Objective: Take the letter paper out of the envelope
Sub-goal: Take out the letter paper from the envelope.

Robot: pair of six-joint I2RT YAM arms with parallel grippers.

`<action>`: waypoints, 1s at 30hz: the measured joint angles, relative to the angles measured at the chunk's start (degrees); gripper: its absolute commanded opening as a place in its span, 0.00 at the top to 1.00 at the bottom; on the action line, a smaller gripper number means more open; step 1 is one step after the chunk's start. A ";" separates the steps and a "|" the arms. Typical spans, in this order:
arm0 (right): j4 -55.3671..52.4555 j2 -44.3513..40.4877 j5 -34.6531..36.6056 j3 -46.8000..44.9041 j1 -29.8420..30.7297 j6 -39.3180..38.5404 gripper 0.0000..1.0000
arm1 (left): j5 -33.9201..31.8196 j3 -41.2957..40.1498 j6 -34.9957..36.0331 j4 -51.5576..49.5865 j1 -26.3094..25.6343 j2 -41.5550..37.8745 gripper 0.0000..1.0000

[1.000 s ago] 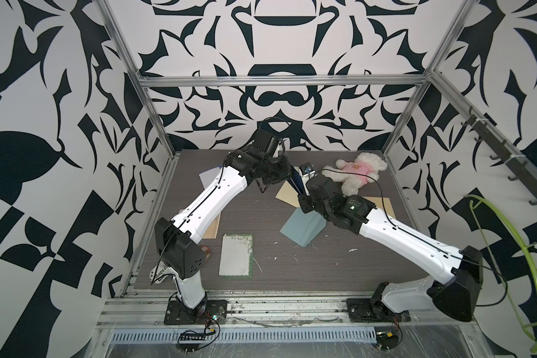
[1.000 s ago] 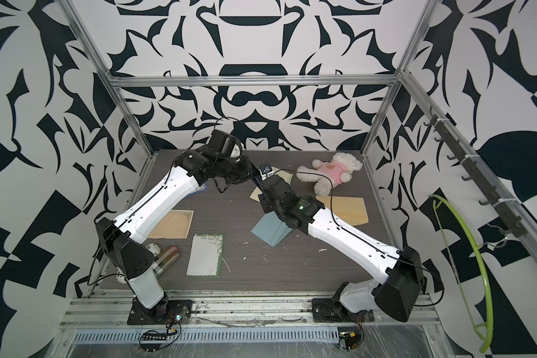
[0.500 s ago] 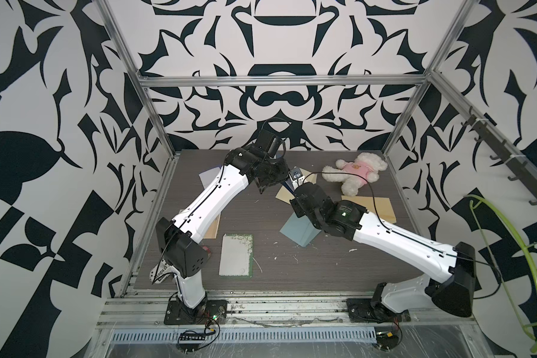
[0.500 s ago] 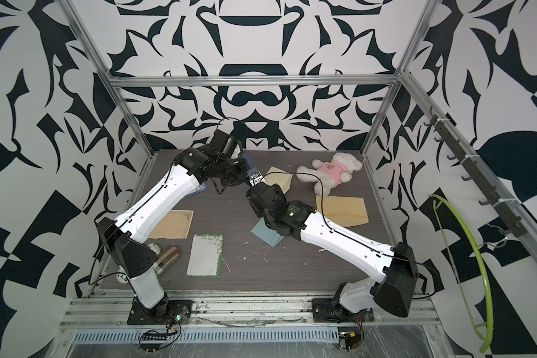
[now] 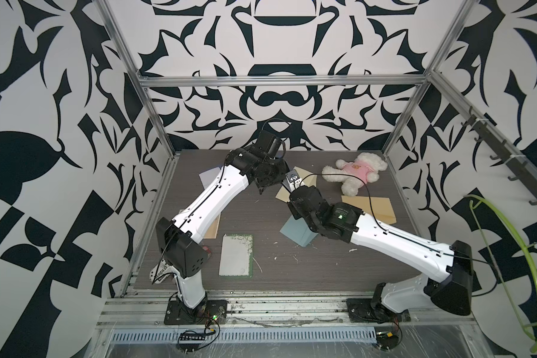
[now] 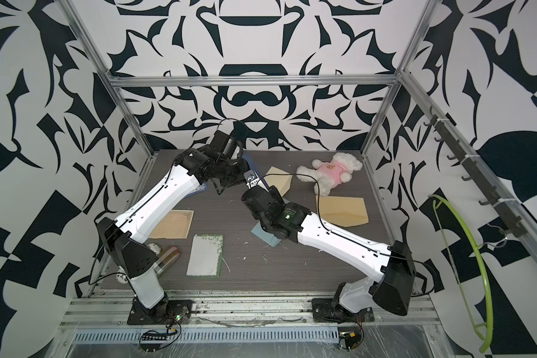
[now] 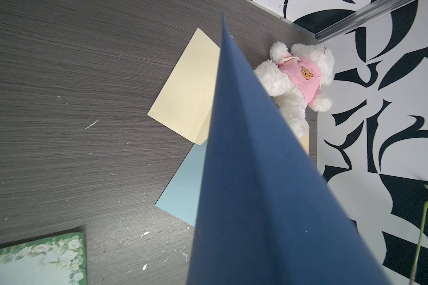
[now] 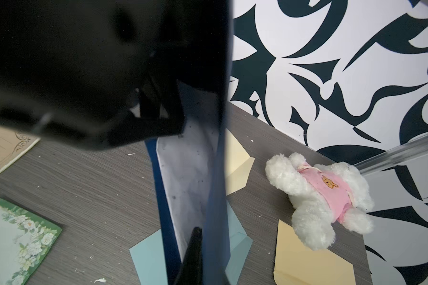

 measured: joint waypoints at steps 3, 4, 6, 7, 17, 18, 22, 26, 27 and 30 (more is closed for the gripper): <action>-0.22 0.00 -0.55 0.09 -0.13 0.68 1.00 | 0.33 -0.39 -0.63 0.72 0.02 -0.24 1.00; -0.66 0.00 -1.01 0.26 -0.28 0.92 1.00 | 0.52 -0.68 -0.94 0.85 0.02 -0.33 1.00; -1.38 0.00 -1.73 0.59 -0.72 1.53 1.00 | 0.87 -0.81 -1.51 1.03 0.02 -0.37 1.00; -1.73 0.00 -2.05 0.79 -1.07 1.97 1.00 | 1.03 -0.87 -1.86 1.11 0.02 -0.37 1.00; -8.79 3.30 -4.48 3.52 -4.09 6.67 1.00 | 4.15 -0.92 -5.81 2.25 0.00 -2.16 1.00; -9.35 3.74 -4.61 3.67 -4.24 7.10 1.00 | 4.28 -0.92 -6.14 2.27 0.00 -2.27 1.00; -11.41 4.52 -5.53 3.87 -4.98 8.57 1.00 | 4.79 -0.92 -7.56 2.40 0.02 -2.67 1.00; -13.03 4.61 -7.06 4.55 -6.38 10.25 1.00 | 5.27 -0.92 -8.85 2.60 0.02 -3.13 1.00; -13.33 4.61 -7.41 4.66 -6.80 10.75 1.00 | 5.42 -0.92 -9.16 2.82 0.02 -3.28 1.00; -14.53 4.72 -8.81 4.87 -8.37 12.74 1.00 | 6.03 -0.92 -9.88 3.82 0.02 -3.87 1.00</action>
